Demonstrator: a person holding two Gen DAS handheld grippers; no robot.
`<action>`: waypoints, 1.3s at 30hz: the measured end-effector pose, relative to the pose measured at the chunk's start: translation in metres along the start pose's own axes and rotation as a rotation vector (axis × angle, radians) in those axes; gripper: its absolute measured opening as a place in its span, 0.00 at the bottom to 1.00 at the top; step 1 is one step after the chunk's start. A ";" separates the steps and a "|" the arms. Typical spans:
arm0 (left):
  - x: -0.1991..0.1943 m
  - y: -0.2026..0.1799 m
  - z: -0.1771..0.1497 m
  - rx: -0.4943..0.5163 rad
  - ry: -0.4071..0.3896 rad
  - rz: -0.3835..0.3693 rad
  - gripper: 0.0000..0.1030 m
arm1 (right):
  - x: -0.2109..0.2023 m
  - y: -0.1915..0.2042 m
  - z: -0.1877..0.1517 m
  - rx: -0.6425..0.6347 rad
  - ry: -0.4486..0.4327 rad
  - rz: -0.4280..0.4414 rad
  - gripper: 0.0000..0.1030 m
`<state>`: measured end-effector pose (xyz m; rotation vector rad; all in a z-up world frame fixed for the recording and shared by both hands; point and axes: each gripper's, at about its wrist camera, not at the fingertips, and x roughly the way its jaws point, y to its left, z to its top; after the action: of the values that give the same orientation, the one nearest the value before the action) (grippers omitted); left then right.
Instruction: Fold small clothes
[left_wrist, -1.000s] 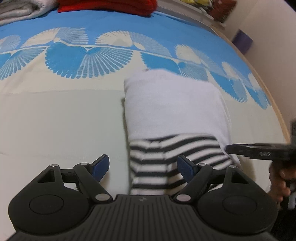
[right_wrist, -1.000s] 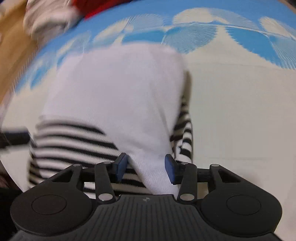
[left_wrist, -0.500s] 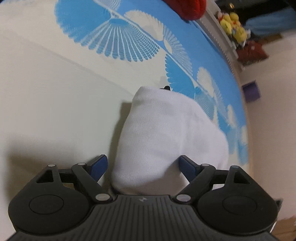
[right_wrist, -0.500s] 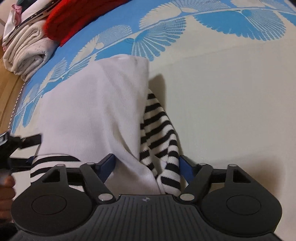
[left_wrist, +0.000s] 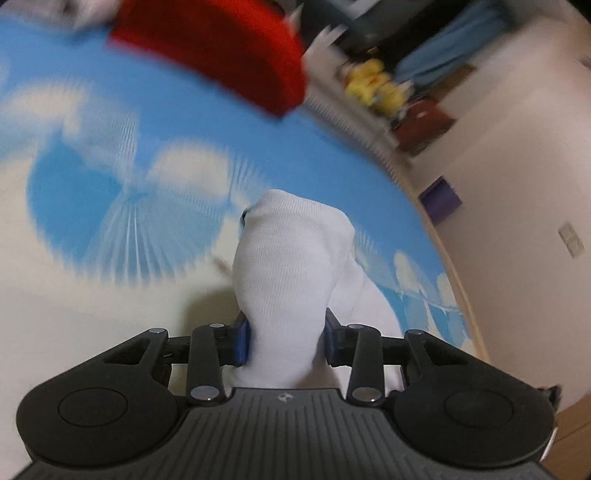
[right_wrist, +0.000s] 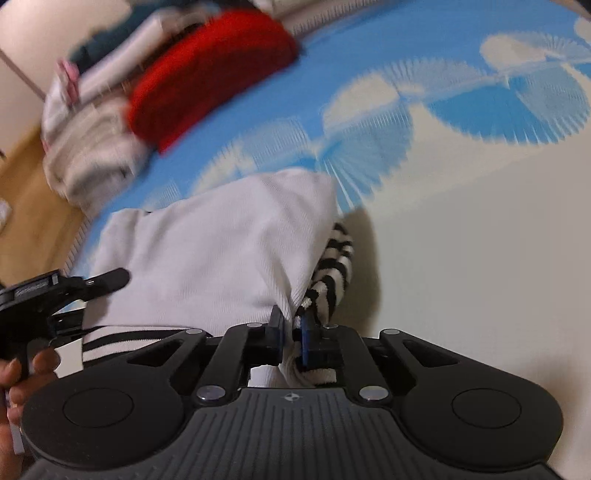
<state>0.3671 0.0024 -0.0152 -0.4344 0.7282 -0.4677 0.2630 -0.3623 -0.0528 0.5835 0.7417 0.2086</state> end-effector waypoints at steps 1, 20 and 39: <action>-0.002 0.000 0.006 0.029 -0.025 0.021 0.47 | 0.001 0.005 0.004 -0.006 -0.033 0.017 0.08; -0.002 0.022 -0.049 0.177 0.165 0.276 0.56 | 0.047 0.023 0.014 -0.017 0.009 -0.124 0.30; -0.169 -0.102 -0.116 0.472 -0.215 0.528 0.99 | -0.105 0.106 -0.041 -0.428 -0.180 -0.442 0.78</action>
<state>0.1477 -0.0133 0.0498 0.1542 0.4760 -0.0812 0.1605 -0.2974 0.0439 0.0232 0.6091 -0.0955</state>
